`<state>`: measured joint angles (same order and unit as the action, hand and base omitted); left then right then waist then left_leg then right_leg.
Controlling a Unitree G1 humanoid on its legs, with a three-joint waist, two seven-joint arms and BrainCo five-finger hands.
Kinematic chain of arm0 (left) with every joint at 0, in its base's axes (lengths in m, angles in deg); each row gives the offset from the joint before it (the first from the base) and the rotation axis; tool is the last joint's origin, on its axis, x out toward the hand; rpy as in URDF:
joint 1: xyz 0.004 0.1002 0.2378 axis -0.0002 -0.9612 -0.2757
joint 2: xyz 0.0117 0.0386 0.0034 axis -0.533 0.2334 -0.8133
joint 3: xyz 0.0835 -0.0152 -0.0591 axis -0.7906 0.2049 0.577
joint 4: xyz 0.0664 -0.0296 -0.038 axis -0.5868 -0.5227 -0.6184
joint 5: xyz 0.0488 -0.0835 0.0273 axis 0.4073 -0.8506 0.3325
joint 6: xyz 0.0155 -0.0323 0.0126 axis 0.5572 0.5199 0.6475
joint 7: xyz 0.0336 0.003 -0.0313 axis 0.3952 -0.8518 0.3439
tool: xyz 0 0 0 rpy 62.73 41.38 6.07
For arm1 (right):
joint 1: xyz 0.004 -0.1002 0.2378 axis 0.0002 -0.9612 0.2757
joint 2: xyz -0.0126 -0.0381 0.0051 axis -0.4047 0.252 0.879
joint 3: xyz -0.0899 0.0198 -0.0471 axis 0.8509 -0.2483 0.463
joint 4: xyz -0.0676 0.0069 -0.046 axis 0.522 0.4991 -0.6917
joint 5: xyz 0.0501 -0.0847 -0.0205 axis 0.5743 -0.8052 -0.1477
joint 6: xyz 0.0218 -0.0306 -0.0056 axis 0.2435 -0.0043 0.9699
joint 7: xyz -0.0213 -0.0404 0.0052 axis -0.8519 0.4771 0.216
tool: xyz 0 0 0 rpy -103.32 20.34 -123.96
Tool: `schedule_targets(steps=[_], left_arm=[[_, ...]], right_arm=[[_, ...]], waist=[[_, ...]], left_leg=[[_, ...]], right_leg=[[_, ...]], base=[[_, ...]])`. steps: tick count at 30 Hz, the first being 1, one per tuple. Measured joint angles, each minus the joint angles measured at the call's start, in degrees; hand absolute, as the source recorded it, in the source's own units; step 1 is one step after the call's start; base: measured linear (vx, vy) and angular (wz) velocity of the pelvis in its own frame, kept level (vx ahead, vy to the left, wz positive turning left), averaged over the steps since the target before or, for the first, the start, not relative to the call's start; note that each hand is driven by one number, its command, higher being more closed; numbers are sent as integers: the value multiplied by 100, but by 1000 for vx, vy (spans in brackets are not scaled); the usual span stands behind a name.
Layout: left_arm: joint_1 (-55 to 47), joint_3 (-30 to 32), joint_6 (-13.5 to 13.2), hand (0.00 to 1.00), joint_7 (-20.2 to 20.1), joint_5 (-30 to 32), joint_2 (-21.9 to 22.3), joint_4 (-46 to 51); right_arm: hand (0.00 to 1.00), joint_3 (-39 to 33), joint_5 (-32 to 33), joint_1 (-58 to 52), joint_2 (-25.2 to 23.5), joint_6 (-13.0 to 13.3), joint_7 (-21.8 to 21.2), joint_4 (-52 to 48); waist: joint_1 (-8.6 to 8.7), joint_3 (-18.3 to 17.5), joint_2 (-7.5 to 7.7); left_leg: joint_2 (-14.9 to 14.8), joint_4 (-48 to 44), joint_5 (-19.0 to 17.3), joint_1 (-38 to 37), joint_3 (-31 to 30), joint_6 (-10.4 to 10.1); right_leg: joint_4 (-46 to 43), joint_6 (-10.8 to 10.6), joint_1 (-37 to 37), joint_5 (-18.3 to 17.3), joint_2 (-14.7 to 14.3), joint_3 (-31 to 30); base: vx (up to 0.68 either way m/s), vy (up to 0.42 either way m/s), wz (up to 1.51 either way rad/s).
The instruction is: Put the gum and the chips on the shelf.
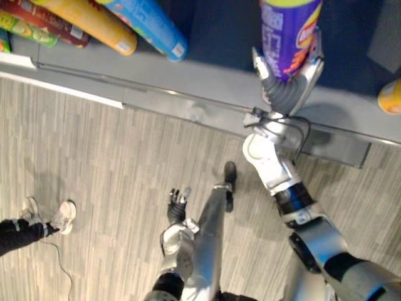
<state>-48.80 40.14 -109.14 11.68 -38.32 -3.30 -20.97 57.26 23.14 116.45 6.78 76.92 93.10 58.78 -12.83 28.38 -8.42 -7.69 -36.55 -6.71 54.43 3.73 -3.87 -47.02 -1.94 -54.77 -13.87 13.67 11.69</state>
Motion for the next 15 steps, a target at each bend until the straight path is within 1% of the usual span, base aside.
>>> schedule_targets(steps=[4,8,12,15], left_arm=[[1,56,-60,0,0,-169,0,-8],[7,110,-61,0,7,-179,-3,-25],[7,139,-59,0,8,-204,-1,-33],[8,155,-59,0,8,-204,-1,-38]], right_arm=[[100,-2,0,-95,16,21,4,8],[100,-1,-6,-92,69,201,44,25],[100,4,-50,-80,69,309,173,27],[100,5,-234,-68,74,343,263,26]], waist=[[0,2,2],[-2,3,3],[-4,3,4],[-2,9,13]], left_leg=[[-1,-139,-24,173,7,-4],[-14,-159,-13,291,-14,-34],[-10,-160,1,351,-27,-26],[1,-183,39,399,-47,-41]], right_leg=[[-119,-40,-204,-45,-3,-90],[-131,-41,-315,-49,-25,-88],[-133,-41,-365,-48,-26,-84],[-192,-23,-415,-38,-19,-86]], base=[[-6,-40,-3],[-9,-25,0],[5,-27,1],[16,-24,3]])
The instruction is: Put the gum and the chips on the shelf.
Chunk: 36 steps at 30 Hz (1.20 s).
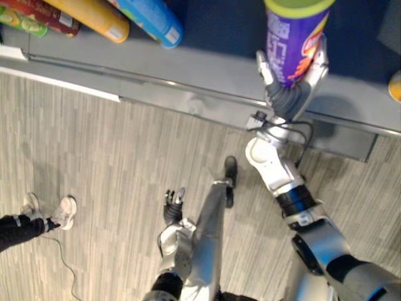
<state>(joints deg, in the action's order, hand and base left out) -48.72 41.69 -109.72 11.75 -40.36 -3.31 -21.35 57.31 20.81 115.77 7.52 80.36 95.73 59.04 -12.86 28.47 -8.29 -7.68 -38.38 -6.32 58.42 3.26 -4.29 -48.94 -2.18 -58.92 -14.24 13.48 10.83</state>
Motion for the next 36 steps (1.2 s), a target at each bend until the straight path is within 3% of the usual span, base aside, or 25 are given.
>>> schedule_targets(steps=[24,36], left_arm=[[29,11,19,0,-34,2,-9,20],[30,1,36,0,-41,6,-11,27]], right_arm=[[100,-173,2,430,478,-153,280,-193],[100,-178,3,529,675,-504,270,-207]], waist=[[-146,116,-7],[-162,143,-45]], left_leg=[[35,-248,31,332,-115,-36],[61,-387,-20,387,-173,-31]], right_leg=[[-398,-15,-353,-141,33,-51],[-519,-22,-353,-191,64,-40]], base=[[-11,-31,2],[-11,-8,1]])
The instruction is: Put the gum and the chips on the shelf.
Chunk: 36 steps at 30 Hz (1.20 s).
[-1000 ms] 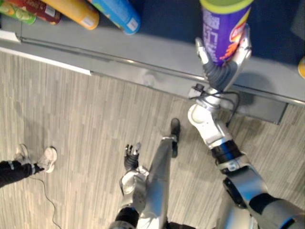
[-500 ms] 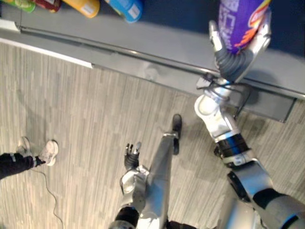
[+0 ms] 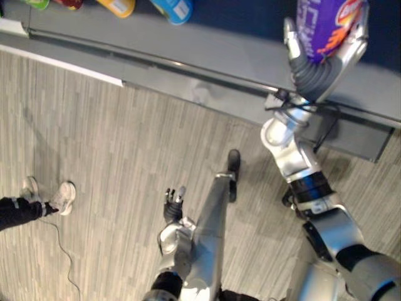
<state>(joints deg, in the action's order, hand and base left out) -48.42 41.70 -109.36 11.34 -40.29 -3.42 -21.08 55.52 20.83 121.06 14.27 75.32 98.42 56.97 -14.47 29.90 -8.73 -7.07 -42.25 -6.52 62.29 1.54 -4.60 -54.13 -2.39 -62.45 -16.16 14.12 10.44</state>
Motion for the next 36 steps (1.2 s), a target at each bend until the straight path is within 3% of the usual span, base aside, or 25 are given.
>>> schedule_targets(steps=[28,29,36], left_arm=[[-4,-152,52,0,-84,50,-9,54],[-4,-169,52,0,-84,50,-9,62],[-24,-188,50,0,-103,50,-9,98]], right_arm=[[100,-12,119,361,543,-367,132,-16],[0,-12,119,369,600,-390,125,-16],[0,-1,128,493,661,-399,92,-15]], waist=[[-128,15,-33],[-150,15,-34],[-171,15,-35]], left_leg=[[87,-158,-17,65,-42,40],[89,-191,-30,70,-44,44],[116,-193,-46,117,-53,19]], right_leg=[[-174,27,-34,-52,120,18],[-209,22,-34,-77,128,13],[-214,19,-71,-85,154,20]], base=[[-1,-4,1],[0,0,0],[-2,-3,0]])
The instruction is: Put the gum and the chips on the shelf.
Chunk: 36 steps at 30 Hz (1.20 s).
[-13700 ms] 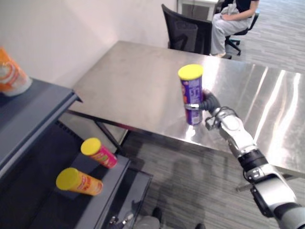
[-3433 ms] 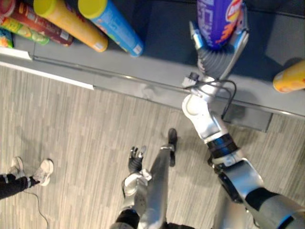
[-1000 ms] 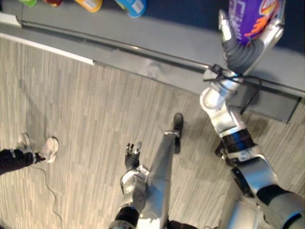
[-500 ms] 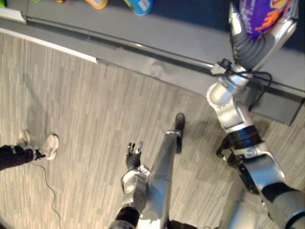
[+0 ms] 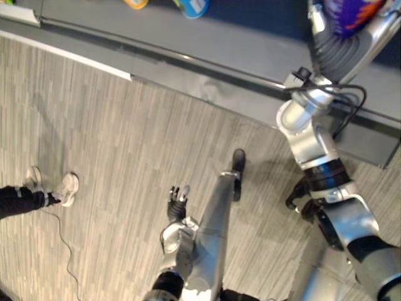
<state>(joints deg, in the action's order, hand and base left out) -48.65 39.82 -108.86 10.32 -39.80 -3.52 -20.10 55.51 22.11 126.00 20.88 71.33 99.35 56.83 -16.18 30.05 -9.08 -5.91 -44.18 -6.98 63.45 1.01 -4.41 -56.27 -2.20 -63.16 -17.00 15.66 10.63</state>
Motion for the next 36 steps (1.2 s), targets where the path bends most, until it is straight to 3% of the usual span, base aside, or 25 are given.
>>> schedule_targets(steps=[19,30,36], left_arm=[[-52,-69,-5,0,-53,12,-30,-49],[-52,-75,-97,0,131,38,-50,-215],[-49,-67,-133,0,146,39,-57,-331]], right_arm=[[0,20,244,27,-24,20,12,45],[0,20,382,-450,-257,199,8,310],[0,34,446,-528,-408,420,16,846]], waist=[[-50,-1,-1],[55,-1,-1],[141,-1,0]], left_leg=[[15,-4,10,-75,35,51],[-58,205,26,-397,107,61],[-119,336,27,-642,166,29]], right_leg=[[20,0,67,1,25,-22],[272,-46,362,31,-69,-27],[466,-34,609,78,-143,-30]], base=[[0,-1,0],[4,-17,-5],[9,-34,-5]])
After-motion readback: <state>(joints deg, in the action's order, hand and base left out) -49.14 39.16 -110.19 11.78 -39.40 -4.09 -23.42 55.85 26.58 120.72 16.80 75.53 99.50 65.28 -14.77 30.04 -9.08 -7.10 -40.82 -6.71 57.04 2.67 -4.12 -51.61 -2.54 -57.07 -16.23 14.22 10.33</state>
